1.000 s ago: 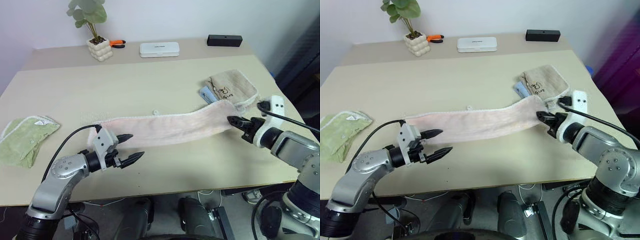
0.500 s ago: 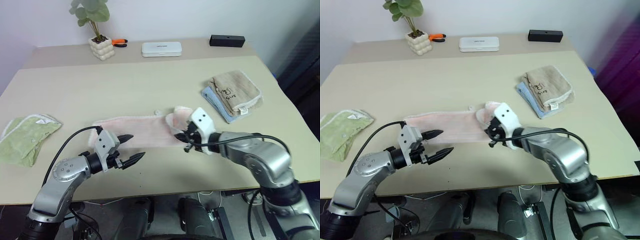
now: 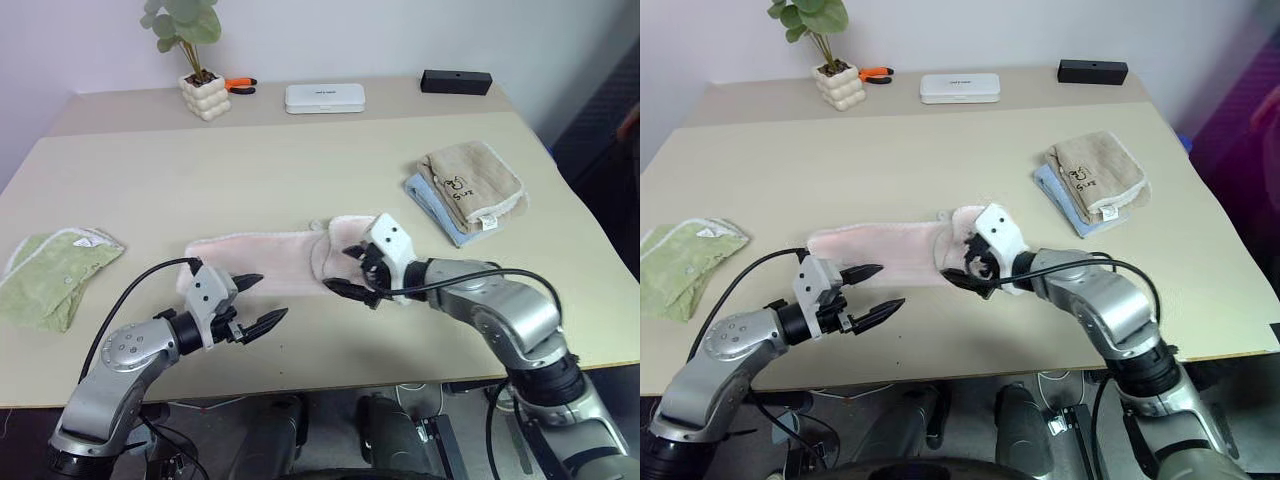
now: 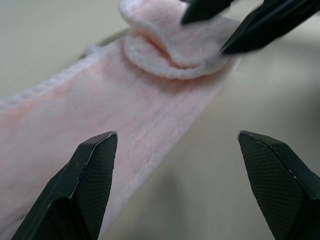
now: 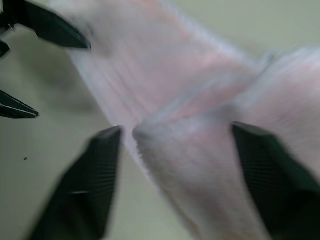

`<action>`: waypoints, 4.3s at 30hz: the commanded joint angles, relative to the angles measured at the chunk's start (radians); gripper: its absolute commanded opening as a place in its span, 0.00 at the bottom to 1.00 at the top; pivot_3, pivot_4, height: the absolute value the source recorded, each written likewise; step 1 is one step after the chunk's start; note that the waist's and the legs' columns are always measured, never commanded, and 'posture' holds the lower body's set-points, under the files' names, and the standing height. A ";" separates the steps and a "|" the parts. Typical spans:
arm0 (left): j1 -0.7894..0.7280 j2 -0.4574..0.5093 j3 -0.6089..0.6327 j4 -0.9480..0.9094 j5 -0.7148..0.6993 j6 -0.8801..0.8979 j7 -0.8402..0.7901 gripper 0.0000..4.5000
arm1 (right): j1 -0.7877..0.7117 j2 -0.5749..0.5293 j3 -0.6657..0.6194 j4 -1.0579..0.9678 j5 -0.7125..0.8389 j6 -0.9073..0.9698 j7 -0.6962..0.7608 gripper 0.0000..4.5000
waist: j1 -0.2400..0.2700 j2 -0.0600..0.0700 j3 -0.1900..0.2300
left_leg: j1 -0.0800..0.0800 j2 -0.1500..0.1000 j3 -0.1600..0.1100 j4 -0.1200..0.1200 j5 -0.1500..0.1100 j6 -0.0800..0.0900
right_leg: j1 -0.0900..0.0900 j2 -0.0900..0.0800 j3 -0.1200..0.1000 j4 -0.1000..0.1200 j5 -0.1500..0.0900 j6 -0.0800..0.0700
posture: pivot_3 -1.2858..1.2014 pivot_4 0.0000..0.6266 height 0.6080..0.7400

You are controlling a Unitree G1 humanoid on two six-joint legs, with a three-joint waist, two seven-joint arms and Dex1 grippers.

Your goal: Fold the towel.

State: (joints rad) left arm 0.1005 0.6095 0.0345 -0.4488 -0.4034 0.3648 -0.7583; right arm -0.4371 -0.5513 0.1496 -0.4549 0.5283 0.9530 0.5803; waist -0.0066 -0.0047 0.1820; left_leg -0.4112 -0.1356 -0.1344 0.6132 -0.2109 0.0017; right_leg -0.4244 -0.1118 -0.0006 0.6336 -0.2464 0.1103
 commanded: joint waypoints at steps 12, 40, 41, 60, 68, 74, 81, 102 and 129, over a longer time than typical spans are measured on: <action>0.042 -0.016 0.083 -0.034 -0.022 0.004 0.047 0.87 | -0.048 0.083 0.167 0.384 -0.281 -0.379 0.079 0.02 | -0.005 0.000 0.000 | 0.000 0.001 0.000 -0.001 0.000 0.000 | 0.000 0.000 0.000 0.000 0.000 0.000 | 0.52 0.24 1.00; 0.221 -0.377 0.437 -0.100 -0.994 0.291 1.014 1.00 | -0.152 0.049 0.123 0.261 -0.333 -0.709 0.367 0.98 | 0.006 -0.003 -0.001 | 0.002 0.002 0.001 0.002 -0.001 0.001 | 0.003 0.002 0.001 -0.002 0.002 0.000 | 0.52 0.24 1.00; 0.200 -0.371 0.430 -0.084 -1.008 0.294 1.039 1.00 | -0.154 0.053 0.122 0.262 -0.335 -0.709 0.362 0.98 | 0.012 -0.004 -0.001 | 0.002 0.002 0.001 0.002 -0.001 0.000 | 0.003 0.002 0.001 -0.002 0.002 -0.001 | 0.52 0.24 1.00; -0.021 -0.279 0.522 -0.024 -0.981 0.166 0.955 0.01 | -0.116 0.049 0.111 0.197 -0.354 -0.664 0.332 1.00 | 0.016 -0.005 -0.002 | 0.002 0.003 0.001 0.001 0.000 -0.001 | 0.003 0.003 0.001 -0.002 0.002 -0.002 | 0.52 0.24 1.00; 0.011 -0.044 0.626 -0.044 -0.951 0.174 0.725 0.01 | -0.112 0.031 0.109 0.231 -0.365 -0.672 0.332 1.00 | 0.021 -0.006 -0.002 | 0.002 0.005 0.002 0.001 -0.001 -0.002 | 0.003 0.006 0.001 -0.003 0.001 -0.006 | 0.52 0.24 1.00; -0.028 0.086 0.504 -0.083 -0.862 0.225 0.549 0.01 | -0.118 0.039 0.117 0.272 -0.383 -0.694 0.331 1.00 | 0.018 -0.006 -0.002 | 0.002 0.005 0.002 0.000 -0.001 -0.002 | 0.002 0.008 0.002 -0.003 0.001 -0.007 | 0.52 0.24 1.00; -0.149 0.189 0.110 -0.106 -0.583 0.261 0.262 0.01 | -0.111 0.045 0.111 0.292 -0.396 -0.710 0.319 1.00 | 0.016 -0.006 -0.001 | 0.002 0.007 0.004 -0.001 -0.001 -0.003 | 0.001 0.009 0.003 -0.004 0.002 -0.008 | 0.52 0.24 1.00; -0.204 0.096 0.182 -0.027 -0.597 0.389 0.145 0.86 | -0.103 0.013 0.077 0.318 -0.423 -0.722 0.305 1.00 | 0.012 -0.006 -0.001 | 0.002 0.011 0.004 -0.001 -0.001 -0.005 | -0.001 0.011 0.004 -0.003 0.005 -0.006 | 0.52 0.24 1.00; -0.094 0.007 0.031 0.187 -0.036 0.055 0.198 0.19 | -0.101 0.262 0.232 0.519 -0.486 -0.565 0.153 0.14 | 0.011 -0.004 -0.003 | 0.003 0.011 0.004 -0.001 -0.001 -0.007 | -0.001 0.014 0.004 -0.002 0.007 -0.008 | 0.52 0.24 1.00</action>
State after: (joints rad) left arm -0.0150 0.6182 0.0333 -0.2562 -0.4454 0.4268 -0.5555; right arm -0.5468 -0.2794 0.4067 0.0871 0.0518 0.4009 0.7491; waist 0.0043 -0.0084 0.1795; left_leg -0.4078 -0.1242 -0.1308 0.6120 -0.2117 -0.0053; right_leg -0.4252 -0.0980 0.0029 0.6316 -0.2396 0.1023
